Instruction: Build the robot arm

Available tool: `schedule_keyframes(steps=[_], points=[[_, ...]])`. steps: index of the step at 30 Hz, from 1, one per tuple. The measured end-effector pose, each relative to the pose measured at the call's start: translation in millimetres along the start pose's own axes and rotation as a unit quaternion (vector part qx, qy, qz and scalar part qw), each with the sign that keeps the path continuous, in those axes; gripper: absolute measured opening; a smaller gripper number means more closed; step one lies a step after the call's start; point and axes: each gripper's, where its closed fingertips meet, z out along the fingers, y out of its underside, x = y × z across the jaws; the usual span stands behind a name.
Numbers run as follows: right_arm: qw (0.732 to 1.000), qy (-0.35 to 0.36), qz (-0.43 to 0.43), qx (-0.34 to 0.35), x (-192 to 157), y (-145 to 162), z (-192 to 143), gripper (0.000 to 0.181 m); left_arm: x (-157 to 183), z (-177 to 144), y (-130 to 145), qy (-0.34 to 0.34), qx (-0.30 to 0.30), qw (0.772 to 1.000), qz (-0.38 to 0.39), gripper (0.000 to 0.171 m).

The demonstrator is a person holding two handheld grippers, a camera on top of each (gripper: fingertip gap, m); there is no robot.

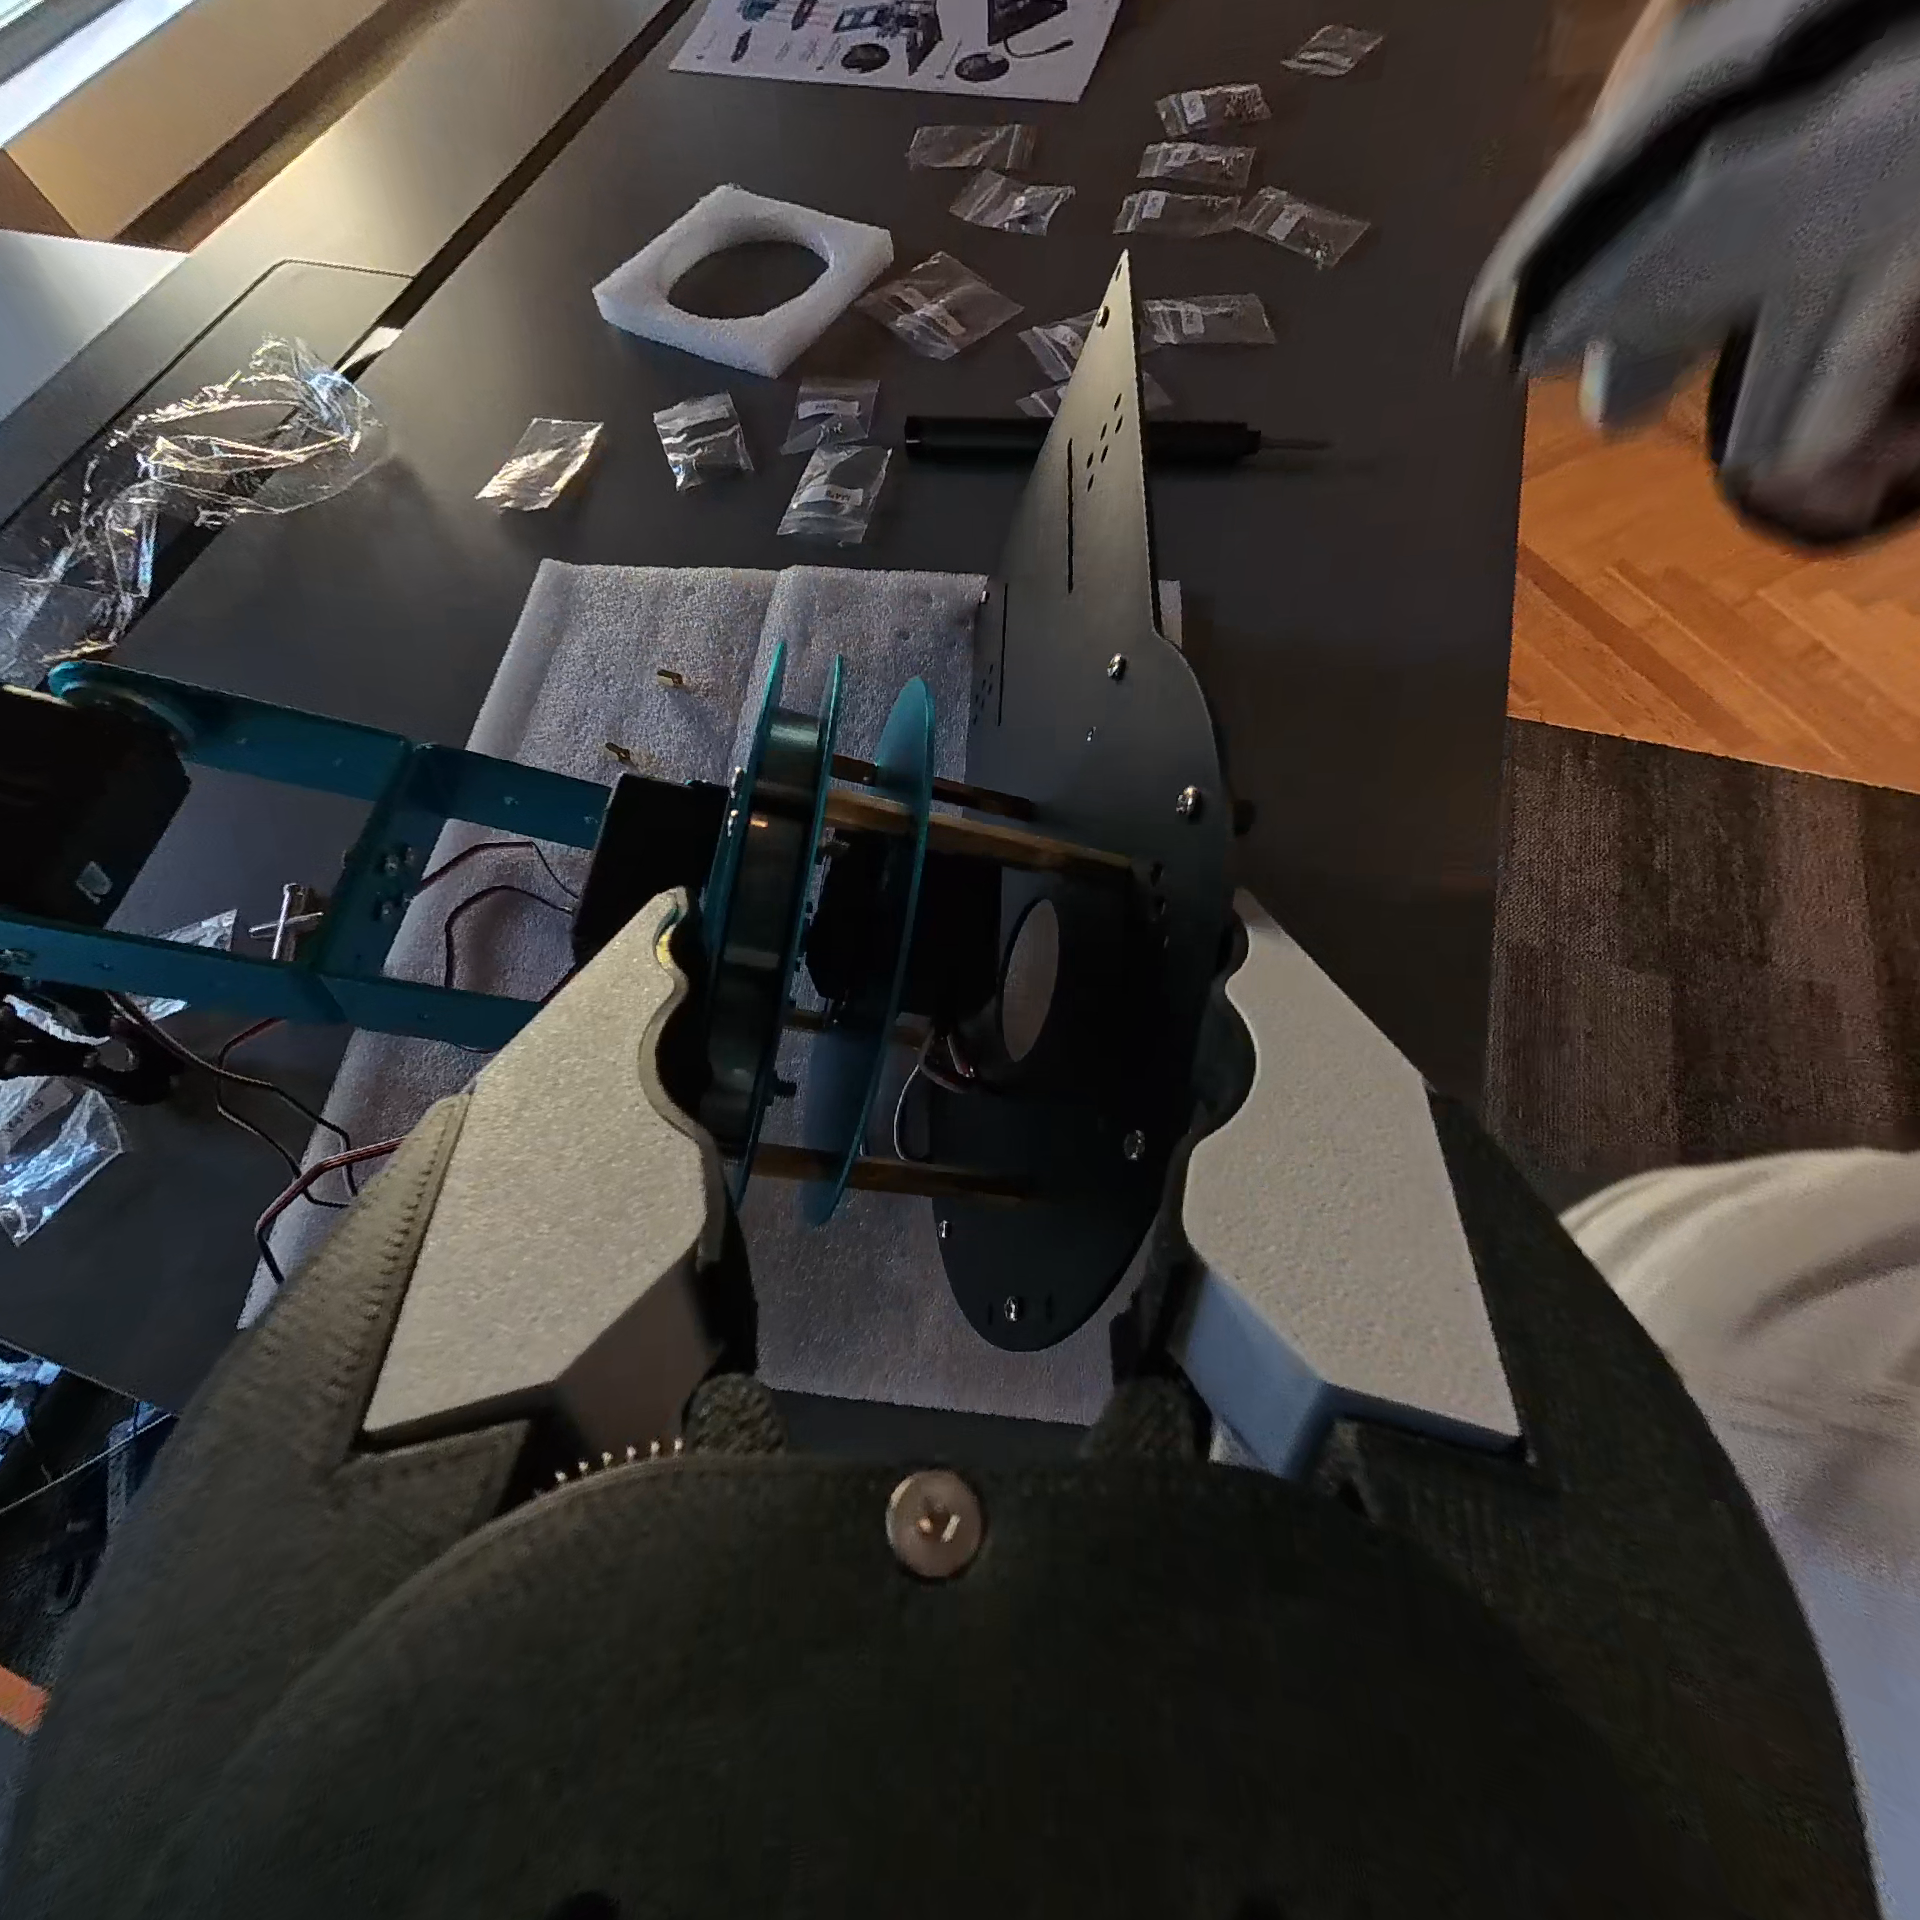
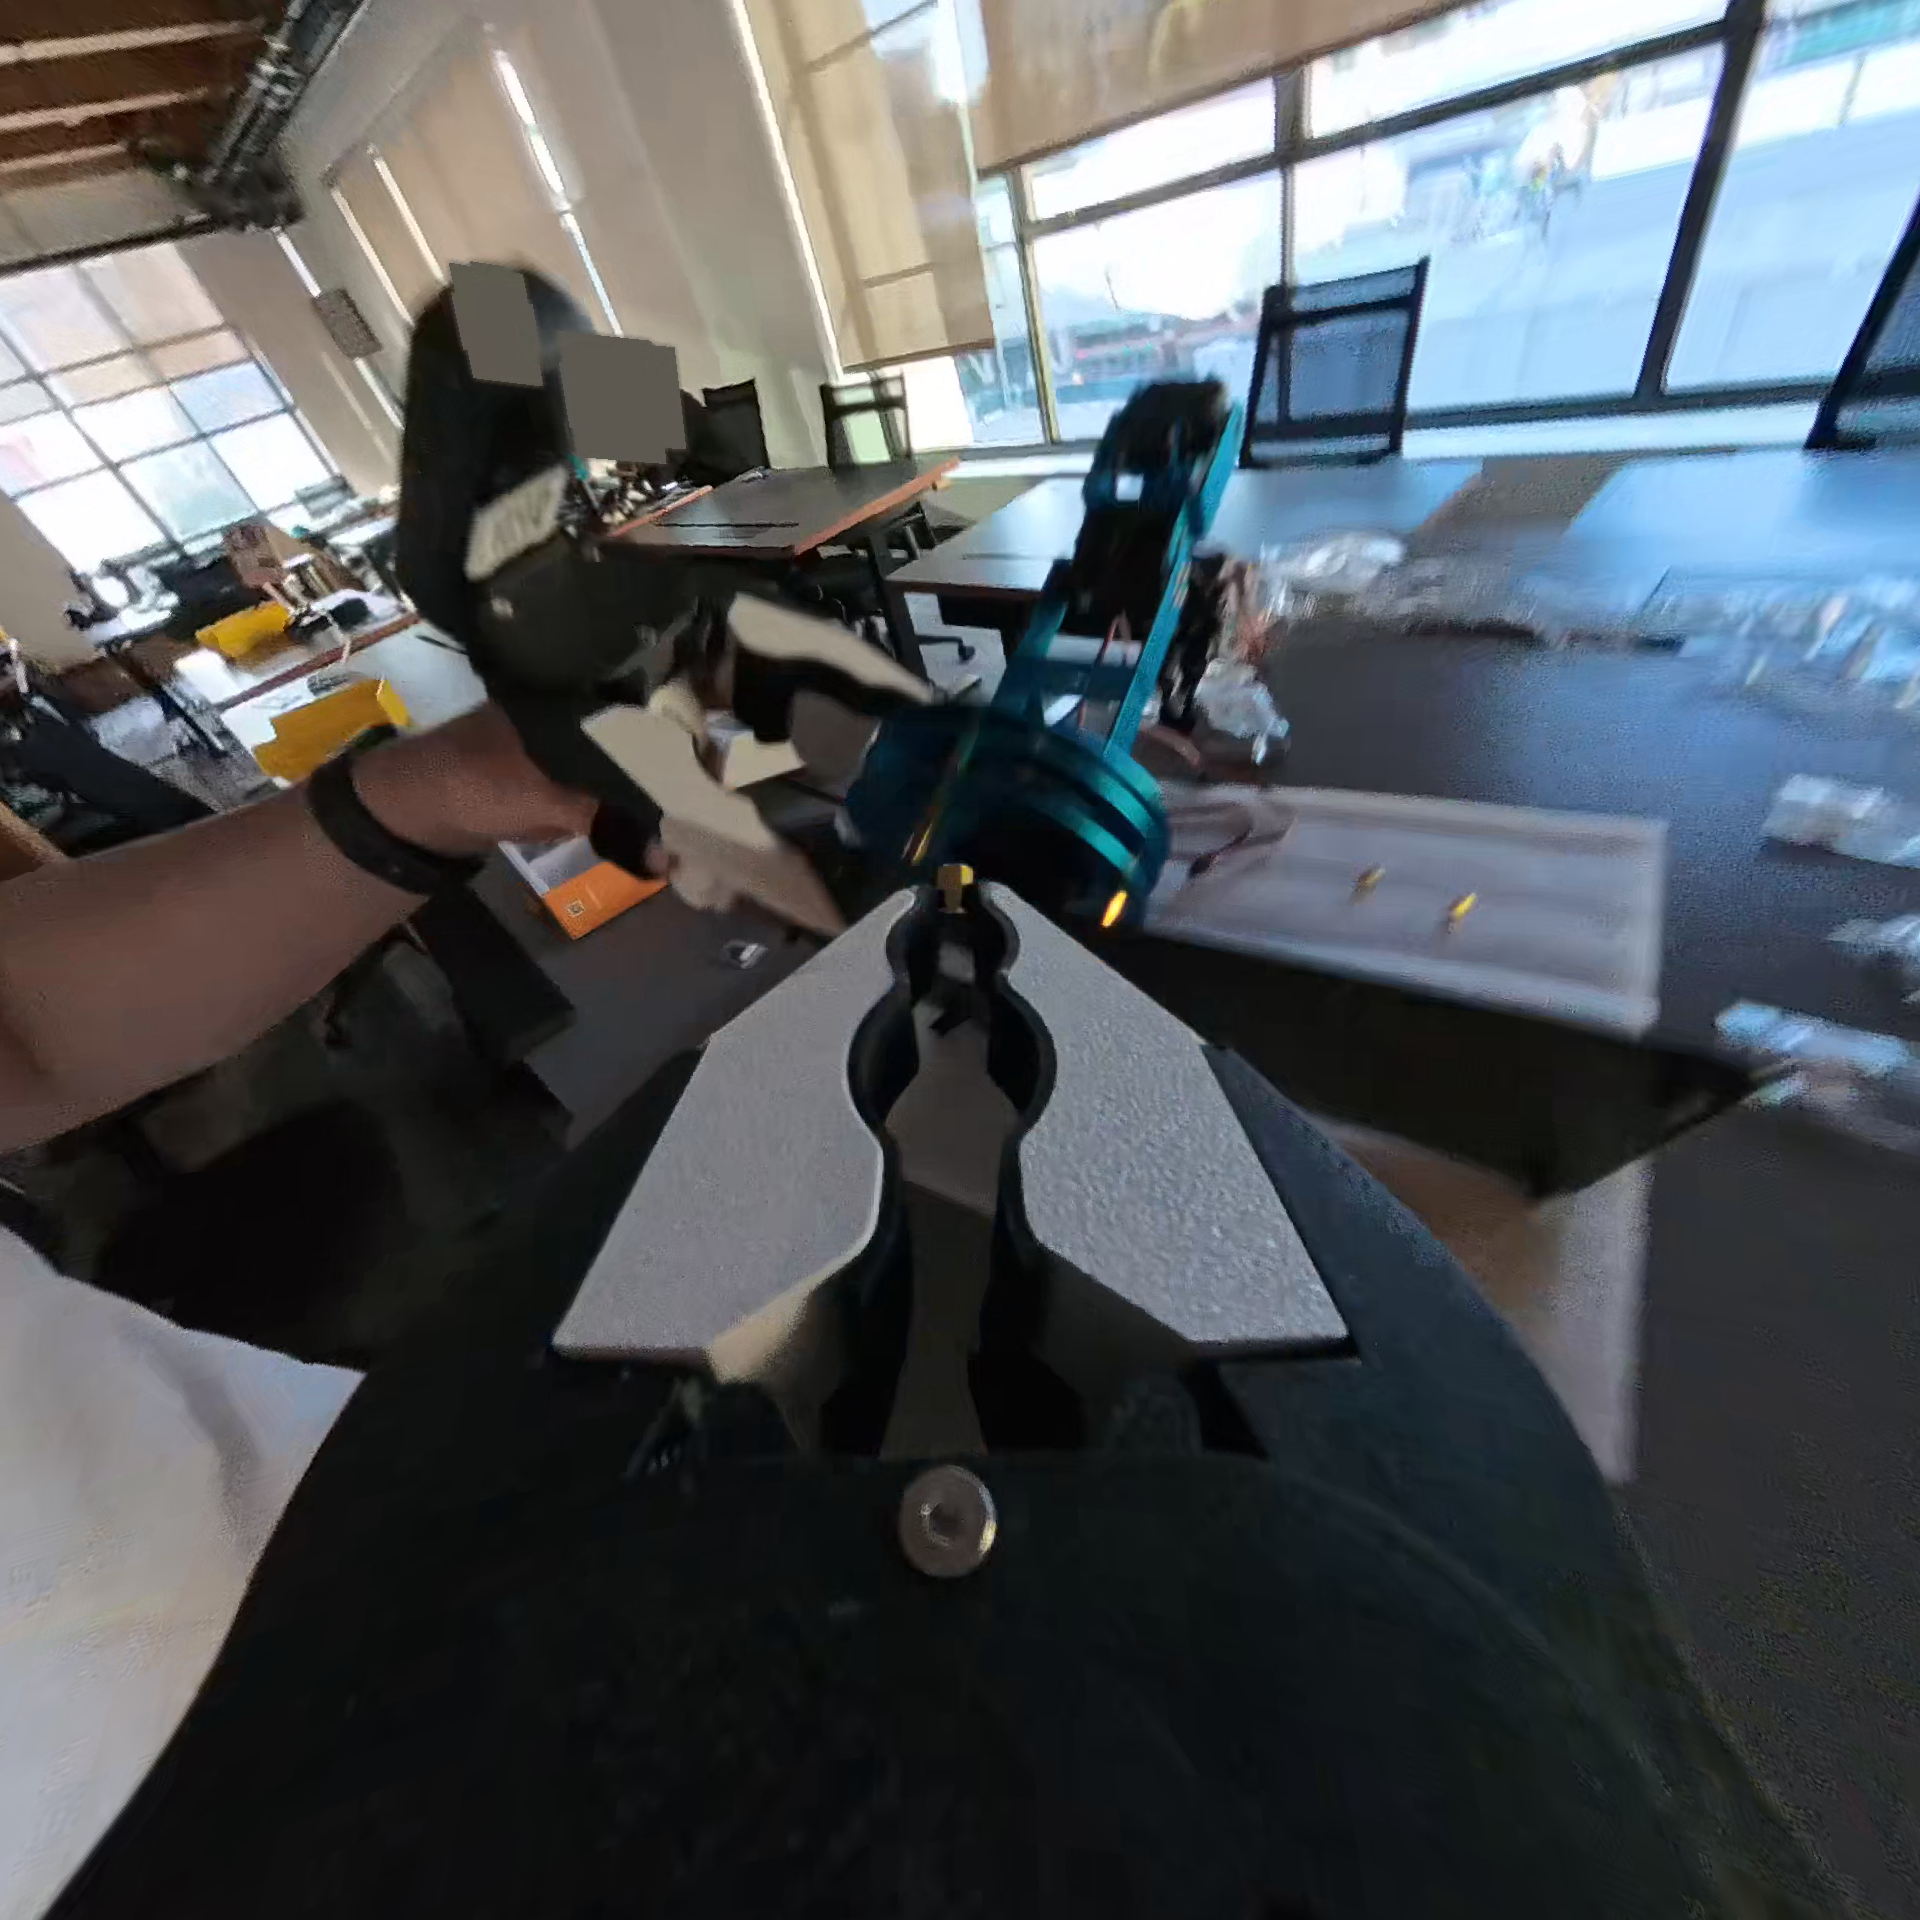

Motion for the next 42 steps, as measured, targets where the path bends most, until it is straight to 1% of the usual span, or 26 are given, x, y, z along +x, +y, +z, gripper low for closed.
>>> schedule_keyframes(steps=[3,5,6,8,12,17,20,26,31,34,37,42], points=[[0.998,0.007,0.066,-0.008,-16,45,34,0.004,0,0,0,0.000,0.005,1.000,0.001,0.095],[0.996,0.024,0.088,-0.012,-15,62,53,0.004,0,0,-1,0.002,0.011,1.000,0.000,0.095],[0.995,0.026,0.095,-0.011,-16,66,59,0.004,0,0,-1,0.003,0.013,1.000,0.000,0.095],[0.995,0.019,0.102,0.003,-20,64,68,0.004,0,0,-1,0.004,0.013,1.000,0.000,0.095],[0.995,0.031,0.090,-0.006,-18,68,77,0.004,0,0,0,0.004,0.008,1.000,0.002,0.095],[0.996,0.027,0.085,0.012,-18,57,78,0.004,0,0,0,0.004,0.003,1.000,0.002,0.095],[0.996,0.030,0.084,0.004,-18,58,80,0.004,0,0,1,0.005,-0.006,1.000,0.004,0.095],[0.996,0.017,0.084,0.015,-19,57,78,0.004,1,-1,1,0.009,-0.011,1.000,0.007,0.095],[0.996,0.009,0.089,0.014,-20,53,77,0.004,2,-1,3,0.018,-0.023,0.999,0.016,0.095],[0.994,0.002,0.106,-0.010,-20,58,81,0.004,2,-1,3,0.017,-0.023,0.999,0.016,0.095],[0.995,0.003,0.095,-0.009,-20,57,81,0.004,2,-1,3,0.018,-0.017,1.000,0.015,0.095],[0.995,-0.003,0.100,-0.003,-20,53,79,0.004,2,-1,3,0.019,-0.020,0.999,0.016,0.095]])
